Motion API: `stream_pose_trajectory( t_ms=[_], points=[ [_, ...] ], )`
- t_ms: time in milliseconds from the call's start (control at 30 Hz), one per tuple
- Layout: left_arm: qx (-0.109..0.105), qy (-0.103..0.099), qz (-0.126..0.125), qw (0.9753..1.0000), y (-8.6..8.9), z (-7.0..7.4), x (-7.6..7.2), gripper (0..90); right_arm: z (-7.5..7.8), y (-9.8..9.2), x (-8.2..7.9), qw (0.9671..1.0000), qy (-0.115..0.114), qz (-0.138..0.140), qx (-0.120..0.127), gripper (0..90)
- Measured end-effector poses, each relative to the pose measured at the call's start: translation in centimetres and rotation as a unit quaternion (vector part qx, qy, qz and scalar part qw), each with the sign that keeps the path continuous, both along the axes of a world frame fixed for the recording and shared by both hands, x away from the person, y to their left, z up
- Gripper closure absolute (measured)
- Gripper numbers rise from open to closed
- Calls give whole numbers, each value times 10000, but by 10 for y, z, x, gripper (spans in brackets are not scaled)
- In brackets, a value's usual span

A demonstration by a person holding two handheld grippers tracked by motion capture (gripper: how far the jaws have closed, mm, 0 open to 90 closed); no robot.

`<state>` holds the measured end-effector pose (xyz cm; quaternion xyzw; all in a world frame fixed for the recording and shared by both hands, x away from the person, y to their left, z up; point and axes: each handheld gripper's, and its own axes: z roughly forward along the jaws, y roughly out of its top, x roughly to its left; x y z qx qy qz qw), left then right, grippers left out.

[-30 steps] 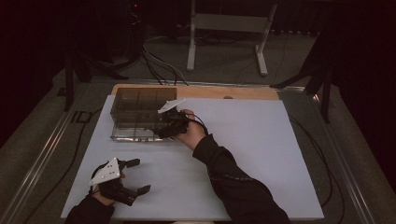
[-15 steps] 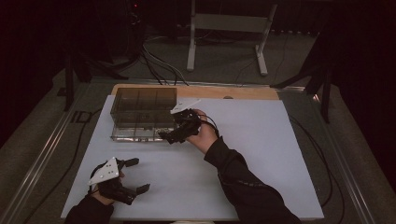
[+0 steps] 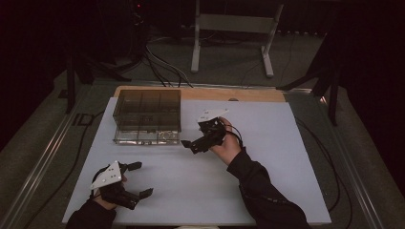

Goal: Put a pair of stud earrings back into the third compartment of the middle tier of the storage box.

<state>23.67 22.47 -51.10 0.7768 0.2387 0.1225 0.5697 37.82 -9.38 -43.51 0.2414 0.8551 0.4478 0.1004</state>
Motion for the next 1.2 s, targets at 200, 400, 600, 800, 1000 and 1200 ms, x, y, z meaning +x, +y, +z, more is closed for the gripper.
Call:
stream_pose_trajectory(
  t_ms=[200, 400, 600, 800, 1000, 1200],
  points=[
    [-18, -4, -2, 10000, -1, 0, 0, 5, -9, -27, -12, 9998, -54, -206, -6, 0],
    [5, -10, -3, 10000, 0, 0, 0, 5, -21, -53, -25, 9994, -49, -349, 2, 0],
    [14, -7, -2, 10000, -1, 0, 0, 5, -35, -77, -36, 9988, 67, -476, 84, 0],
    [9, 21, -16, 10000, -1, -1, 0, 5, -49, -100, -46, 9975, 139, -659, 202, 0],
    [-14, 26, -23, 10000, 0, -1, 0, 5, -61, -127, -60, 9959, 186, -856, 235, 0],
    [10, 25, -32, 10000, -1, -1, 0, 5, -69, -151, -72, 9937, 180, -1074, 282, 0]
  ],
)
